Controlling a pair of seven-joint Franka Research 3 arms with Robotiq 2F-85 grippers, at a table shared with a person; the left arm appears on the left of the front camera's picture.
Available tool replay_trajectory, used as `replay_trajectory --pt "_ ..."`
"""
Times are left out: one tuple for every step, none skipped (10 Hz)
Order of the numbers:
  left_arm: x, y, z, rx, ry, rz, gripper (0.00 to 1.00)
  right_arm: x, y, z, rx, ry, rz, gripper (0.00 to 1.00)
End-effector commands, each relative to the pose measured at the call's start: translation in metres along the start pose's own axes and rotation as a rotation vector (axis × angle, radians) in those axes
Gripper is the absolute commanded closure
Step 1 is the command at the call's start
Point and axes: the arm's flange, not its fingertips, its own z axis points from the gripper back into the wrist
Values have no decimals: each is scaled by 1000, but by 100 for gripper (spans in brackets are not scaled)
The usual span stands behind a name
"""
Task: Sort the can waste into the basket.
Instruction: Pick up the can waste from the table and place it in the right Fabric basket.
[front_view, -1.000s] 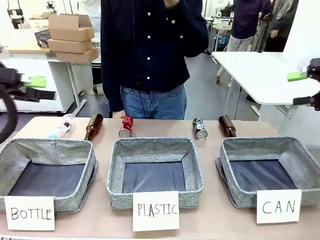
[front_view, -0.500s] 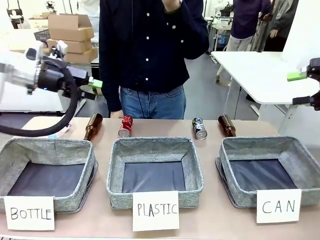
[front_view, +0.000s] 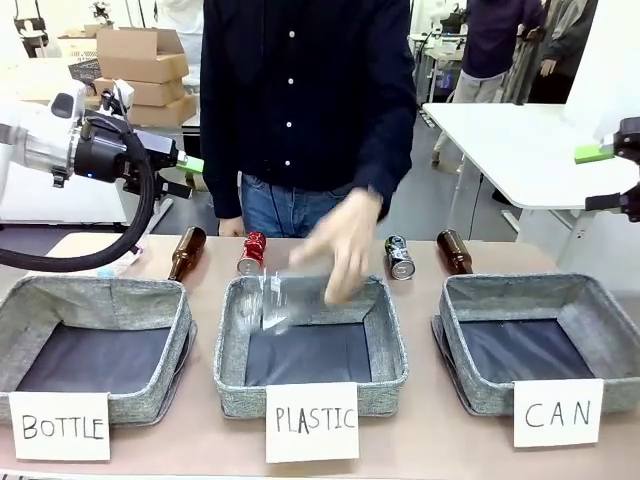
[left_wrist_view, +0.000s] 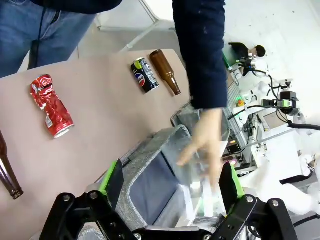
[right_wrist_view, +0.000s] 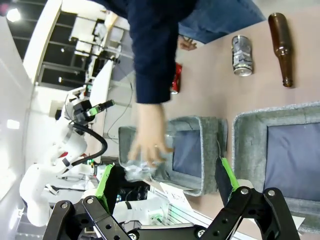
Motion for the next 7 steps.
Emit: replay_trajectory --pt "-5 -2 1 -7 10 -21 0 4 0 -2 24 -9 26 0" --pt "-5 -2 1 -7 10 -21 0 4 0 -2 24 -9 26 0" --pt "-5 -2 1 -7 10 -21 0 4 0 -2 24 -9 26 0" --pt "-5 -2 1 -7 10 -21 0 4 0 -2 24 -9 26 0" --pt "-1 -2 -1 -3 3 -3 0 4 0 -2 24 -9 26 0" --pt "11 4 -14 -7 40 9 0 4 0 -2 24 -9 26 0" --pt "23 13 -29 77 56 40 0 4 0 -2 24 -9 26 0"
